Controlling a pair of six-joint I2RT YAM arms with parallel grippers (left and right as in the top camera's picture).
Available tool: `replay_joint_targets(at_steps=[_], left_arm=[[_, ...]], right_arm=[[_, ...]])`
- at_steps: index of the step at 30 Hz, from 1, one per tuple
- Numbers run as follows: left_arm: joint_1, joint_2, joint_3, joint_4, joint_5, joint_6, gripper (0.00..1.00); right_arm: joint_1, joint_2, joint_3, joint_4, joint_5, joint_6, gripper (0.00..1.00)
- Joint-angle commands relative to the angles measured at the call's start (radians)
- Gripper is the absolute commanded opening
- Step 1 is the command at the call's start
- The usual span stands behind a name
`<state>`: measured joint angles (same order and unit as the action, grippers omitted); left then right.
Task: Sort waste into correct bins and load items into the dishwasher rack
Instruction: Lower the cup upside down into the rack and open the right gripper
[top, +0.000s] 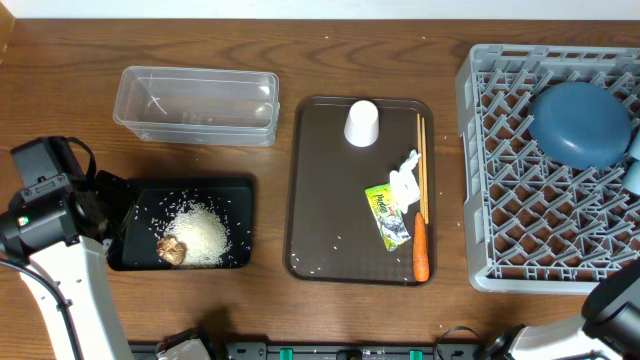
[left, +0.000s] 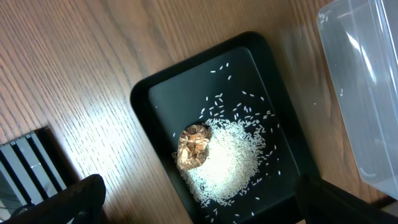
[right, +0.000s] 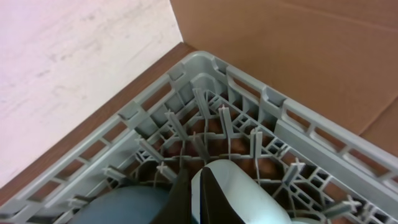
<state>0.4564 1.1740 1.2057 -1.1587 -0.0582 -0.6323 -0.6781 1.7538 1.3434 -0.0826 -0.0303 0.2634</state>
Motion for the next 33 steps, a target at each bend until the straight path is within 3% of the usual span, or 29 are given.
replay_joint_targets(at_steps=[1,14,33], left_arm=[[0.005,-0.001,-0.003,-0.004,-0.002,-0.009,0.98],[0.005,0.0,-0.003,-0.004,-0.002,-0.009,0.98],[0.005,0.0,-0.003,-0.004,-0.002,-0.009,0.98]], right_arm=[[0.006,0.038,0.003,0.035,0.005,0.013,0.01],[0.005,0.109,0.003,0.018,0.069,0.009,0.02],[-0.002,0.109,0.005,-0.185,0.174,-0.029,0.04]])
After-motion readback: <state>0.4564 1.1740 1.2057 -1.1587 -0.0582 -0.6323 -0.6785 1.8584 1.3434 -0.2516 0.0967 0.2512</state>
